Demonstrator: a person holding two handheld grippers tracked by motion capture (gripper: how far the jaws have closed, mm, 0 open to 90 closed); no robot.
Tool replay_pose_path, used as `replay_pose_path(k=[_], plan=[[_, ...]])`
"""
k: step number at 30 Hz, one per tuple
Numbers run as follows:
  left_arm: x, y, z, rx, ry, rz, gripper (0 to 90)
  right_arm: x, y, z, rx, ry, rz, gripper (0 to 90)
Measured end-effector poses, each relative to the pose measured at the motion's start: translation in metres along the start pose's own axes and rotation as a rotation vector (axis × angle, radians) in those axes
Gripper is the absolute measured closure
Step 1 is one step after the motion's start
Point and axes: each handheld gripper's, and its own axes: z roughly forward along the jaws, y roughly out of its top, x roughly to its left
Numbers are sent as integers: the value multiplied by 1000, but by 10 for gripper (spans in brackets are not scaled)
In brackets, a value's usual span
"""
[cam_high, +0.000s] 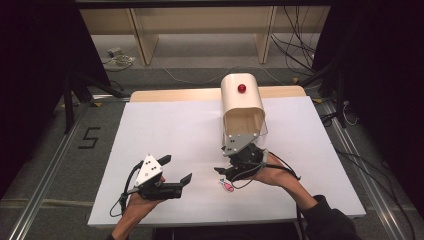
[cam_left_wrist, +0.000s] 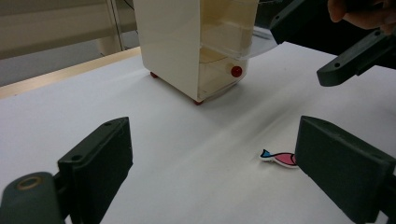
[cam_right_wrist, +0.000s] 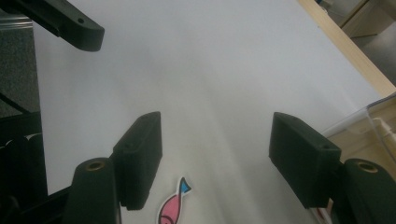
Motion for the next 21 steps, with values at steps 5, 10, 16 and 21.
replay_pose_path(k=[5,10,16,21], plan=[[0,0,0,-2,1,-3,110,2,-2,6,16,12,-1,352],[0,0,0,-2,1,-3,110,6,-4,14,36,16,-1,350],[-1,0,0,-1,1,3,110,9,-8,22,61,30,-2,335],[0,0,0,-5,2,-2,110,9,-12,30,89,41,15,321]])
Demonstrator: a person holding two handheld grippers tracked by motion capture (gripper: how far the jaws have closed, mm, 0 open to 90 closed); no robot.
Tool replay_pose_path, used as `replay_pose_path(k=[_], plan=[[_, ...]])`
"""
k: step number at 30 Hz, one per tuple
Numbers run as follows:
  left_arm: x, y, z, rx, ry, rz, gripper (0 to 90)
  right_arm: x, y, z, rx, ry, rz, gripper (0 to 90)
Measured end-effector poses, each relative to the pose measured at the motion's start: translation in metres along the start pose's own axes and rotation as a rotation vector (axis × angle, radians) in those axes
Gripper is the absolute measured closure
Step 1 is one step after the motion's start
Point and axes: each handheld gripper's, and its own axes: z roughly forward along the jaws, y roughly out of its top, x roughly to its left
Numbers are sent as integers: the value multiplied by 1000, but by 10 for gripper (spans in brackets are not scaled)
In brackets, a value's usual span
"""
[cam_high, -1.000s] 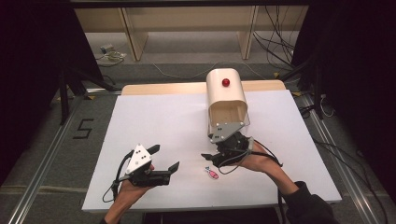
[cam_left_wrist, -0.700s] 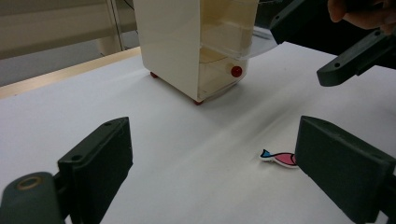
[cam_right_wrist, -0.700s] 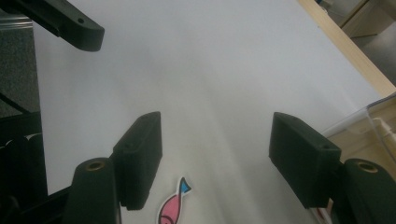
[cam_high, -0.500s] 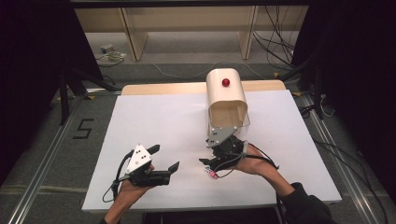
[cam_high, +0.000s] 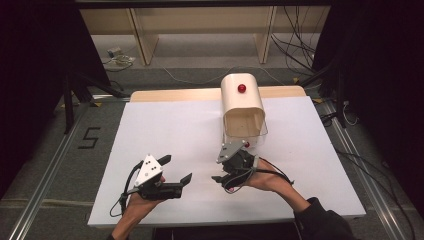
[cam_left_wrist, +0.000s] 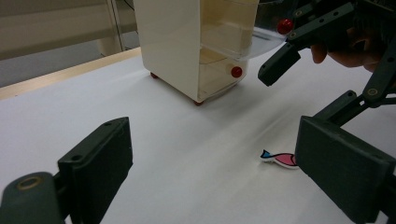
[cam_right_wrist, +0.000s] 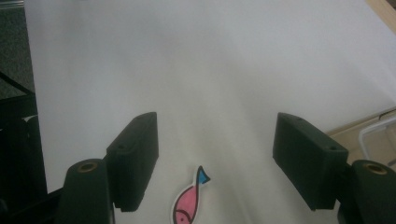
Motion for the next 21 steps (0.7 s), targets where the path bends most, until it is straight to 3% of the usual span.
replay_pose_path(k=[21], plan=[[-1,1,2,7,5,0,110,-5,-16,21,69,5,66,318]])
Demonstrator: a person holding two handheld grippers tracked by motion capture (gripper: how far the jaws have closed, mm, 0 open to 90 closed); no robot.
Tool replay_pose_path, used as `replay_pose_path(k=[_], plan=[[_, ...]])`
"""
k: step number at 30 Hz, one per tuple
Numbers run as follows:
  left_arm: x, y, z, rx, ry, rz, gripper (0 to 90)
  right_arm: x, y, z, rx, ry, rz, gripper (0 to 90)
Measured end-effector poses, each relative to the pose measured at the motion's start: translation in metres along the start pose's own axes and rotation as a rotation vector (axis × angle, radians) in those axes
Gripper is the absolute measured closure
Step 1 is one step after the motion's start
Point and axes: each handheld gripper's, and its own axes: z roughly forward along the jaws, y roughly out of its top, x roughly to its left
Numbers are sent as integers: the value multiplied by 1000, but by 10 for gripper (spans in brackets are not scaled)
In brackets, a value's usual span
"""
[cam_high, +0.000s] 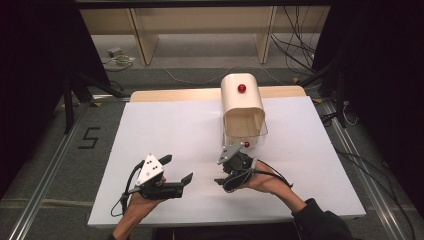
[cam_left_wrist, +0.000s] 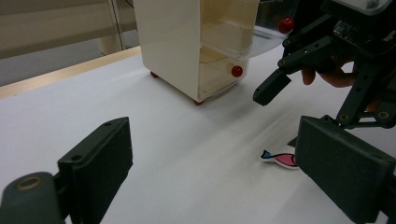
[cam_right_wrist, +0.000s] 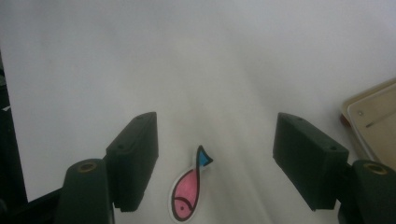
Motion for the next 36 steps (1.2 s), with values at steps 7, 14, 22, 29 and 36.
replay_pose_path(k=[7,14,22,29,36], plan=[[1,-1,-3,-1,7,-6,110,-5,-3,8,22,20,42,303],[0,-1,-3,0,5,-4,110,-3,-5,17,61,39,46,293],[1,-1,-2,1,2,-8,110,-6,-10,25,98,54,56,290],[0,-1,-2,1,1,-6,110,-7,-12,27,110,56,72,290],[1,-1,-1,0,1,-7,110,-8,-13,32,123,64,82,292]])
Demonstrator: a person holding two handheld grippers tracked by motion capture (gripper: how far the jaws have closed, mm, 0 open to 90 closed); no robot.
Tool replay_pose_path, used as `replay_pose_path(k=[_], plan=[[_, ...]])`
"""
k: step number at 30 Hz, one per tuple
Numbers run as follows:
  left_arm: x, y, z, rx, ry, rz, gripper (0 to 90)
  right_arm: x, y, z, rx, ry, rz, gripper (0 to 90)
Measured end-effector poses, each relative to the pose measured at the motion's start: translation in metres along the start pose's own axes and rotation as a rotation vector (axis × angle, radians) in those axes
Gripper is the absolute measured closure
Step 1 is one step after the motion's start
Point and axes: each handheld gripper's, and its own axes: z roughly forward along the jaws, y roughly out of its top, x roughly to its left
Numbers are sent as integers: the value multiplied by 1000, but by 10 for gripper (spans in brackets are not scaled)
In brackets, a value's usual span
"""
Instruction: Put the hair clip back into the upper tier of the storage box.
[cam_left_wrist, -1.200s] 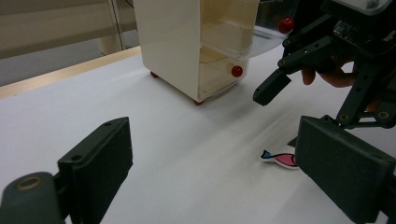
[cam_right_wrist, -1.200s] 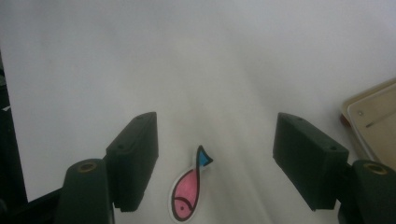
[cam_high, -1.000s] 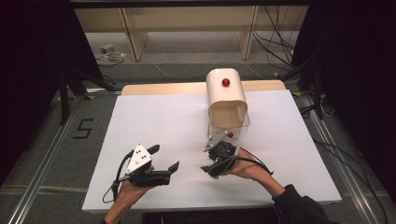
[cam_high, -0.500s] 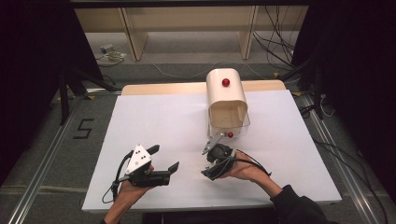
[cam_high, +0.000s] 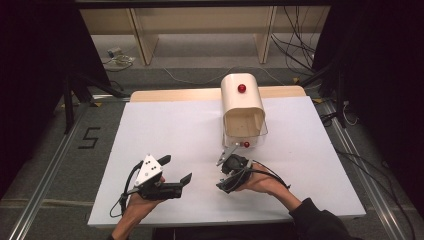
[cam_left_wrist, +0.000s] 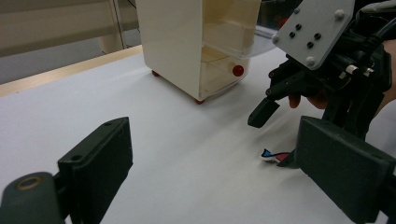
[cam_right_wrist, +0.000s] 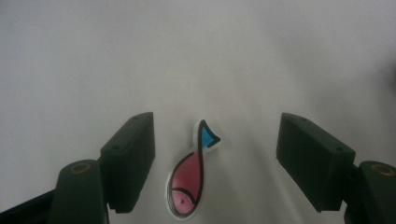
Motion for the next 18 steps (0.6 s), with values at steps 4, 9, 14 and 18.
replay_pose_path(k=[4,9,14,18], plan=[[0,0,0,3,-3,5,110,-2,-1,2,7,6,5,298],[0,-1,-2,1,-4,6,110,-2,-1,4,15,9,7,309],[0,-1,-2,1,-4,5,110,-1,0,6,21,17,8,341],[-1,-1,-2,0,-6,6,110,0,-1,9,28,25,1,390]])
